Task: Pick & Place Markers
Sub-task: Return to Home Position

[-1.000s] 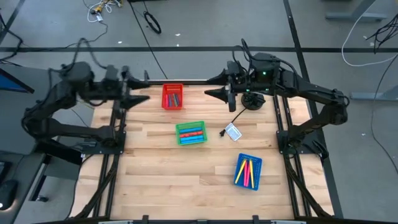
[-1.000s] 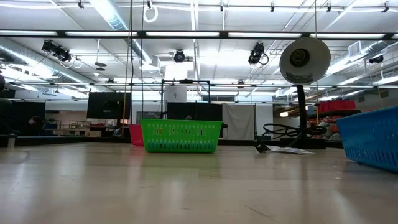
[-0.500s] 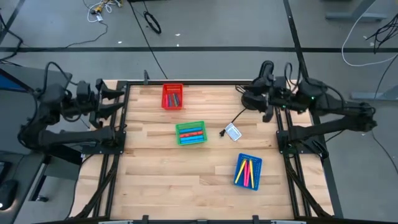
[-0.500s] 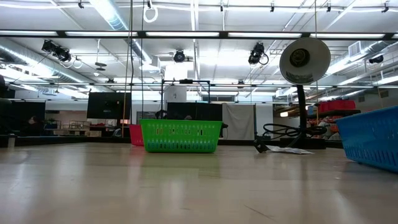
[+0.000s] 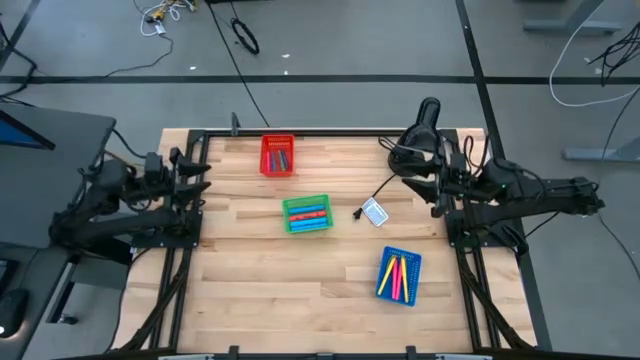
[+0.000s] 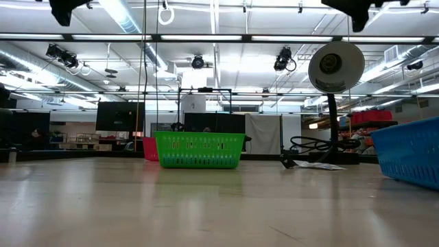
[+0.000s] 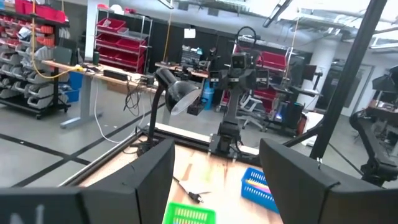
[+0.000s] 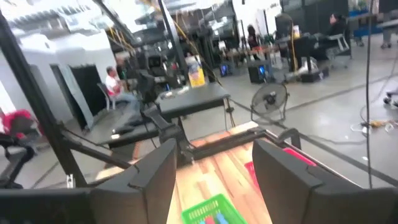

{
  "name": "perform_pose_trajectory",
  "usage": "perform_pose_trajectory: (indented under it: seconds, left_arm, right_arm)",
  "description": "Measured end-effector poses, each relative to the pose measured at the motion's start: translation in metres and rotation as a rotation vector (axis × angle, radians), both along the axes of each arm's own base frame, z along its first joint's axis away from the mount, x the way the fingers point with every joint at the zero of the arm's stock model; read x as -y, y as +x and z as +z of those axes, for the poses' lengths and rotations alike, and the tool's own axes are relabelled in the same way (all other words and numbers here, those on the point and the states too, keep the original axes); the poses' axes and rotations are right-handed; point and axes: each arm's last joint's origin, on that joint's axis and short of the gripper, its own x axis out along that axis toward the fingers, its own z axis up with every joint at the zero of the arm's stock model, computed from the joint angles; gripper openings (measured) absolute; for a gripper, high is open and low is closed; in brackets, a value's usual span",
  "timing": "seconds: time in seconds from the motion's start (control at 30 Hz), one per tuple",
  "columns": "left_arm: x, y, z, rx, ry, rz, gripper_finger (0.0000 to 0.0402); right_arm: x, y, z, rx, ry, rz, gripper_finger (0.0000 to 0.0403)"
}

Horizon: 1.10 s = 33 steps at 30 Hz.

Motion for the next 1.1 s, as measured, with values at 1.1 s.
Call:
perform_pose_trajectory:
  seconds: [1.1]
  left_arm:
    - [-0.008, 0.043, -0.102, 0.058, -0.027, -0.063, 0.0241]
  right_arm:
    - [0.001, -0.017, -0.120, 0.127, 0.106, -0.001, 0.0210]
